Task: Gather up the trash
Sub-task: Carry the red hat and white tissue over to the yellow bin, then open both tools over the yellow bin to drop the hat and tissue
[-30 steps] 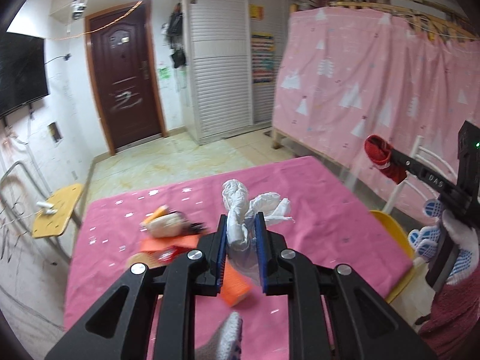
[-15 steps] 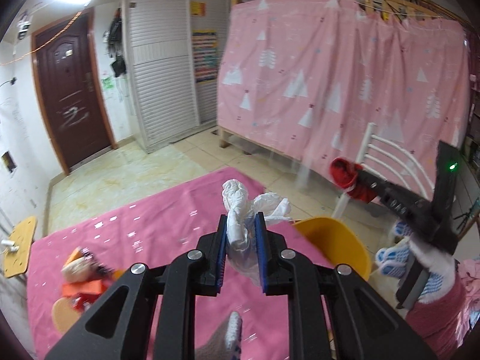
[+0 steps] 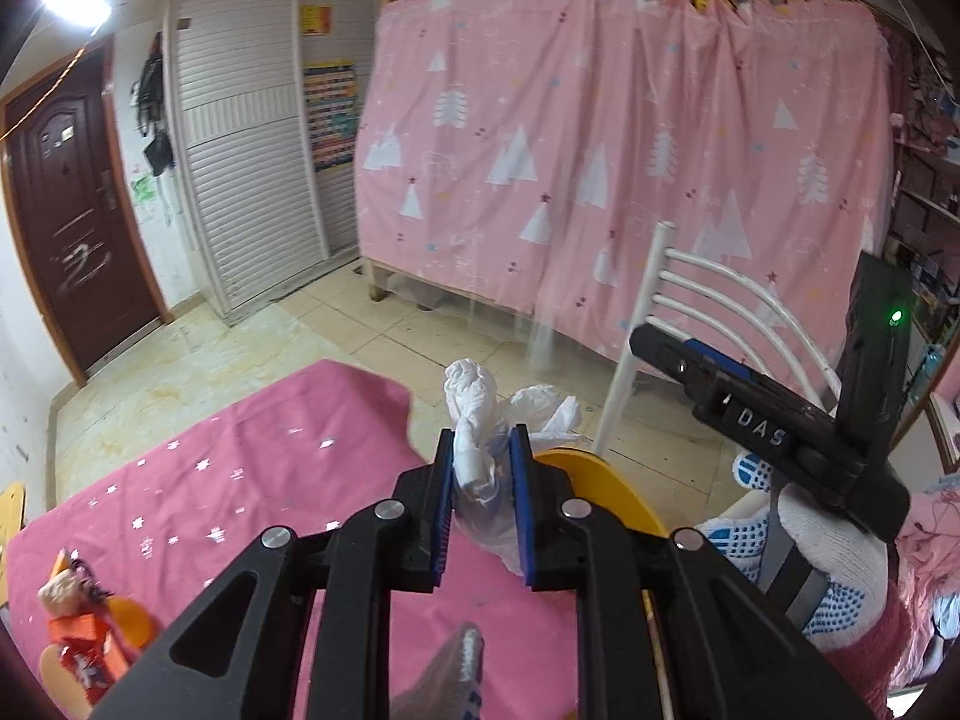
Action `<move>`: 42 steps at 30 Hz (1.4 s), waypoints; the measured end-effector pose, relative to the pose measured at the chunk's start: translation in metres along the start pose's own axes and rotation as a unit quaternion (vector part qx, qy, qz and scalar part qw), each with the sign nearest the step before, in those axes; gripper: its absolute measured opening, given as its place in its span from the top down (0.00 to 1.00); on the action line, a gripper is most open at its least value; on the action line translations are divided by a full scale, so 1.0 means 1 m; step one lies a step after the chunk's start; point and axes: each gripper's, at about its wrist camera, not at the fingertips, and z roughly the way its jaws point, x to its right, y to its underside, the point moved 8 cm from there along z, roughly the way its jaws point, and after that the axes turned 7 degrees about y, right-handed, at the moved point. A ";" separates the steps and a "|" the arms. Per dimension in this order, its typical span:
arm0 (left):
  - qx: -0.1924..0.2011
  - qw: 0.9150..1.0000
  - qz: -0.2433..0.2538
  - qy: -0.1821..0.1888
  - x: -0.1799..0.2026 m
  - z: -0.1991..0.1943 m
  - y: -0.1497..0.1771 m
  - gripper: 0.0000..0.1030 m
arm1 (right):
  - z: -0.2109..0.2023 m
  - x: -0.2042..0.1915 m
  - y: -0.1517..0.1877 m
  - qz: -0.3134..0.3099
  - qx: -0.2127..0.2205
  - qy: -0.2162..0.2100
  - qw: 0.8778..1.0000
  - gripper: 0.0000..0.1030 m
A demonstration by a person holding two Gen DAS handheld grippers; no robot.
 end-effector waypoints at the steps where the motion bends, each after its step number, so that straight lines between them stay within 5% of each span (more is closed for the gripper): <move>1: 0.000 1.000 0.003 0.003 0.004 0.005 -0.001 0.91 | -0.002 0.004 -0.002 0.006 0.004 0.001 1.000 0.33; 6: -0.017 1.000 0.001 0.015 0.017 0.029 -0.001 0.87 | -0.009 0.020 -0.013 0.036 0.021 0.003 0.999 0.28; 11: -0.025 1.000 -0.007 0.009 0.013 0.037 0.003 0.51 | -0.008 0.023 -0.015 0.046 0.019 -0.008 0.999 0.25; 31: 0.010 0.999 -0.049 -0.013 -0.024 -0.032 0.013 0.42 | 0.000 -0.043 0.007 -0.014 -0.012 -0.065 0.998 0.21; 42: 0.027 0.994 -0.074 -0.072 -0.087 -0.087 0.038 0.37 | 0.000 -0.104 0.035 -0.041 -0.052 -0.137 0.988 0.19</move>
